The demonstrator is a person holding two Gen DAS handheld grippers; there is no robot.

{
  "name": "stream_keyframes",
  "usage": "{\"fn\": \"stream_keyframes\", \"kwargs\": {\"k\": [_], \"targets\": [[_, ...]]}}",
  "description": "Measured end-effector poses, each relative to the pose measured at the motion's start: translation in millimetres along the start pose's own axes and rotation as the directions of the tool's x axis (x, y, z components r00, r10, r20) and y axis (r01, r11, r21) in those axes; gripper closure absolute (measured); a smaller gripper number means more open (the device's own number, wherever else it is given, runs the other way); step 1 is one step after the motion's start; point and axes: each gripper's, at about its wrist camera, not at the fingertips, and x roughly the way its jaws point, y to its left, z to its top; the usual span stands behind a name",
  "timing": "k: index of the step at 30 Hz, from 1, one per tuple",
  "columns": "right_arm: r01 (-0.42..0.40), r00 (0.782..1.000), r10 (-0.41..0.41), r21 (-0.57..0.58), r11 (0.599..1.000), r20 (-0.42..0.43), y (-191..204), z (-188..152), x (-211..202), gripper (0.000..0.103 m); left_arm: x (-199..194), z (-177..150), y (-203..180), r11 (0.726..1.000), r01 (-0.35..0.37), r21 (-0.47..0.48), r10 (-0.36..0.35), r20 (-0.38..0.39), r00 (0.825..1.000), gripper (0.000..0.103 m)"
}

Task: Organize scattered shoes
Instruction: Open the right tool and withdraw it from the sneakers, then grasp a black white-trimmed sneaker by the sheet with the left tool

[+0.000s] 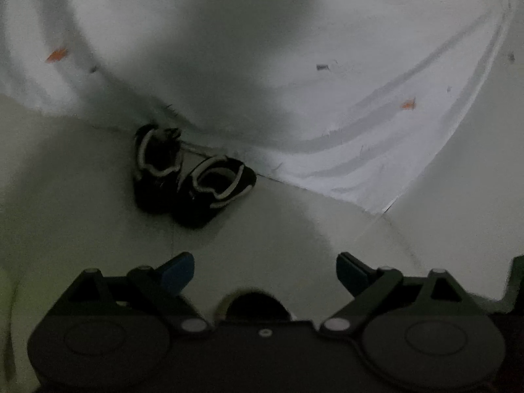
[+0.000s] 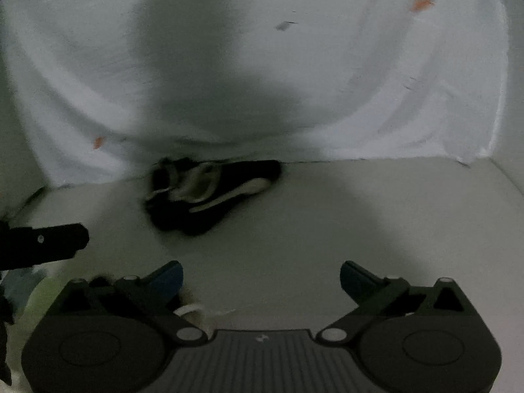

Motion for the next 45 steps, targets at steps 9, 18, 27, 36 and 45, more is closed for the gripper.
{"fn": "stream_keyframes", "kwargs": {"k": [9,18,27,36,45], "targets": [[-0.050,0.998,0.054,0.091,0.995,-0.044,-41.9,24.9,72.5,0.001,118.6,55.6,-17.3,0.982,-0.080,0.173,0.097,-0.089,0.991,0.044],[-0.042,0.991,0.062,0.166,0.985,-0.117,-71.8,11.4,103.5,0.002,213.5,63.6,-21.7,0.894,-0.111,0.433,0.241,-0.256,0.936,0.066],[-0.028,0.992,0.056,0.240,0.970,-0.109,-99.5,0.7,80.5,0.002,229.2,60.7,-12.6,0.922,-0.117,0.368,0.247,-0.330,0.911,0.082],[-0.028,0.999,0.040,0.332,0.943,-0.029,-133.6,-18.2,25.3,0.002,232.7,32.7,-90.7,0.946,-0.005,0.323,0.152,-0.430,0.890,0.088],[-0.003,1.000,0.008,0.340,0.941,-0.015,-159.6,-56.6,-41.8,0.002,179.7,-30.2,-137.5,0.978,0.022,0.206,0.077,-0.460,0.884,0.089]]}}
